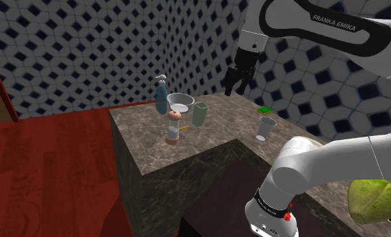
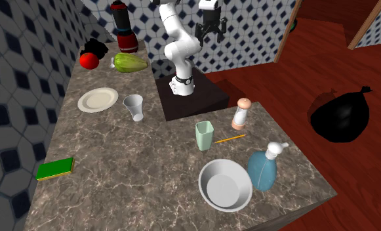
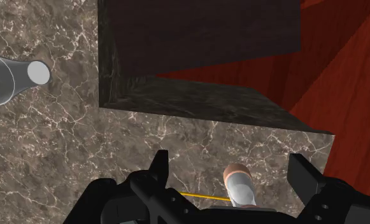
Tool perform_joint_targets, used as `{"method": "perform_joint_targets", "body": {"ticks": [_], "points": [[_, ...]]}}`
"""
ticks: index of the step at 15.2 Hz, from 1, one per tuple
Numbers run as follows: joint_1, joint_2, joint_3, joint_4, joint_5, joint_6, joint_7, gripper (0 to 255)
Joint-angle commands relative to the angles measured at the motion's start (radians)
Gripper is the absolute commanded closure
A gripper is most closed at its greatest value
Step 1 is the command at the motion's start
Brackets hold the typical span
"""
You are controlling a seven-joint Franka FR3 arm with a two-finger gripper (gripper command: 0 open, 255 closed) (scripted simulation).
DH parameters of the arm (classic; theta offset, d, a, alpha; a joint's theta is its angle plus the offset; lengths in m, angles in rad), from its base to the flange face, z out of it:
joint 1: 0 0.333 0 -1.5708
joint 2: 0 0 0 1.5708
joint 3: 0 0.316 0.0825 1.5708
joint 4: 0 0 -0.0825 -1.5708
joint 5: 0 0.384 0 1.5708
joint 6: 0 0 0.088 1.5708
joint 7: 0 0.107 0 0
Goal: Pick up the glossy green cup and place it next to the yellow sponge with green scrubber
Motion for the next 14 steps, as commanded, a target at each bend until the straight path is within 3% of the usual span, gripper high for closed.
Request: {"method": "perform_joint_targets", "body": {"ticks": [1, 14], "points": [[0.000, 0.000, 0.000, 0.000, 0.000, 0.000, 0.000, 0], [-0.018, 0.385, -0.136, 0.033, -0.059, 0.317, -0.151, 0]]}}
